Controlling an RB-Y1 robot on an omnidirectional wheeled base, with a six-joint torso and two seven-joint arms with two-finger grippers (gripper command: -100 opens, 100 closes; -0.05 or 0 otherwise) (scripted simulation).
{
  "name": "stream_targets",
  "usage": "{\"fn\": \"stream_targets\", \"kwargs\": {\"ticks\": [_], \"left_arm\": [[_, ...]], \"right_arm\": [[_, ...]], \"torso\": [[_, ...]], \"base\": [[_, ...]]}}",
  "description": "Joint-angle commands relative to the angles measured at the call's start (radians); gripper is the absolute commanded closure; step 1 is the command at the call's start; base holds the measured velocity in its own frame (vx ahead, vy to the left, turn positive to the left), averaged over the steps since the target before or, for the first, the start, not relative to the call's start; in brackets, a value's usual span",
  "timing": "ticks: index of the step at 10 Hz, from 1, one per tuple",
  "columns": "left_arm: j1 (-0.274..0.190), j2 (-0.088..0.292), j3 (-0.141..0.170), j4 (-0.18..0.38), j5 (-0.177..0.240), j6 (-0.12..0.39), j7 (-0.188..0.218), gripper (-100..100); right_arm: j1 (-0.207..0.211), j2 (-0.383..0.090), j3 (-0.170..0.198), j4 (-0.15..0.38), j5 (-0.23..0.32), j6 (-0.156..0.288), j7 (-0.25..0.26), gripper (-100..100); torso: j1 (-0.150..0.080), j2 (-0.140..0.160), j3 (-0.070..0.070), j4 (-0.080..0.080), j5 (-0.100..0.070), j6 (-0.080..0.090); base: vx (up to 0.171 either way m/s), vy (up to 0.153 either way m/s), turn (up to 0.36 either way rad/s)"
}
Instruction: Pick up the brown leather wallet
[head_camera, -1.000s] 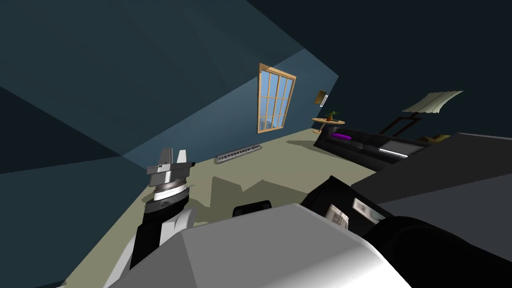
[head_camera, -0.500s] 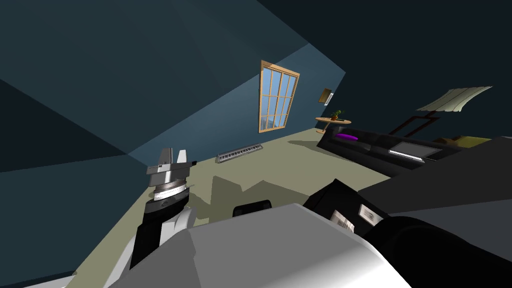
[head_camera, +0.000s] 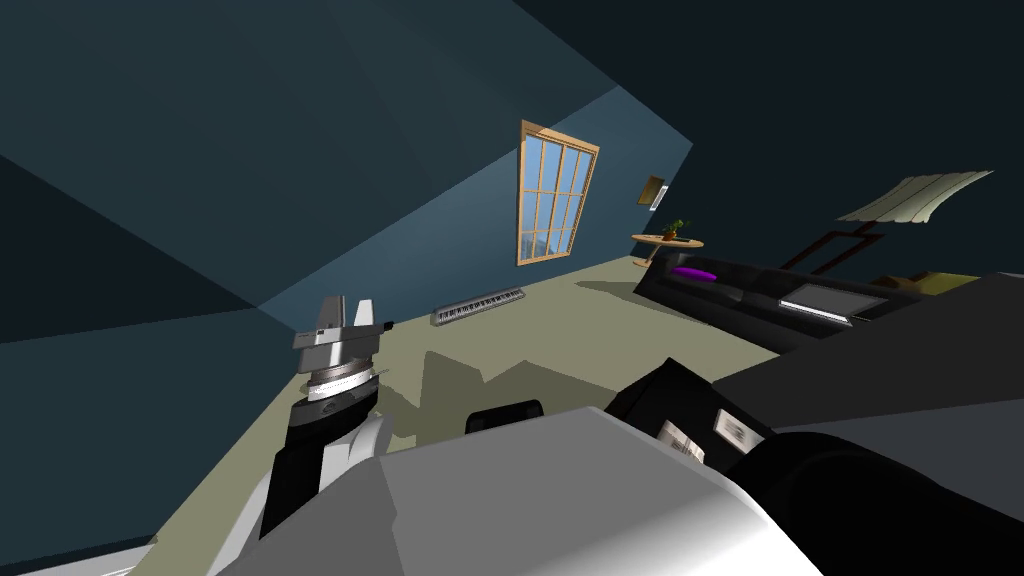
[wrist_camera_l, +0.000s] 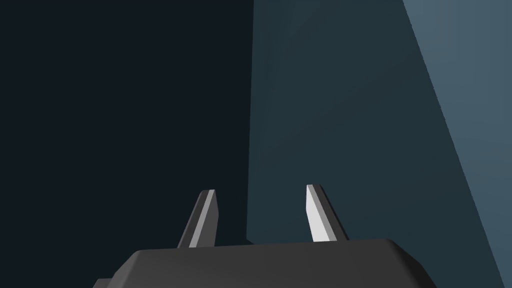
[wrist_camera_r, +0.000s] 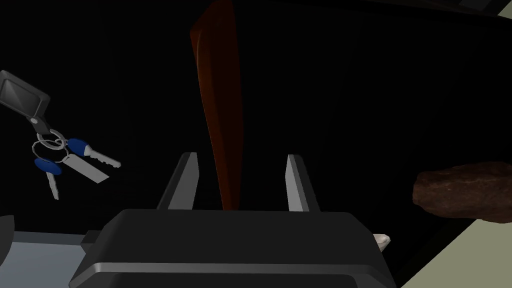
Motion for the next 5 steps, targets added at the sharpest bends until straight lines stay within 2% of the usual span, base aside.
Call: {"fn": "stream_targets", "kwargs": {"ticks": [1,4,5], "left_arm": [[0.000,0.000,0.000,0.000,0.000,0.000,0.000,0],[0.000,0.000,0.000,0.000,0.000,0.000,0.000,0],[0.000,0.000,0.000,0.000,0.000,0.000,0.000,0]], "right_arm": [[0.000,0.000,0.000,0.000,0.000,0.000,0.000,100],[0.000,0.000,0.000,0.000,0.000,-0.001,0.001,100],[0.000,0.000,0.000,0.000,0.001,-0.001,0.001,0]], "torso": [[0.000,0.000,0.000,0.000,0.000,0.000],[0.000,-0.001,0.000,0.000,0.000,0.000],[0.000,0.000,0.000,0.000,0.000,0.000]], "base": [[0.000,0.000,0.000],[0.000,0.000,0.000],[0.000,0.000,0.000]]}}
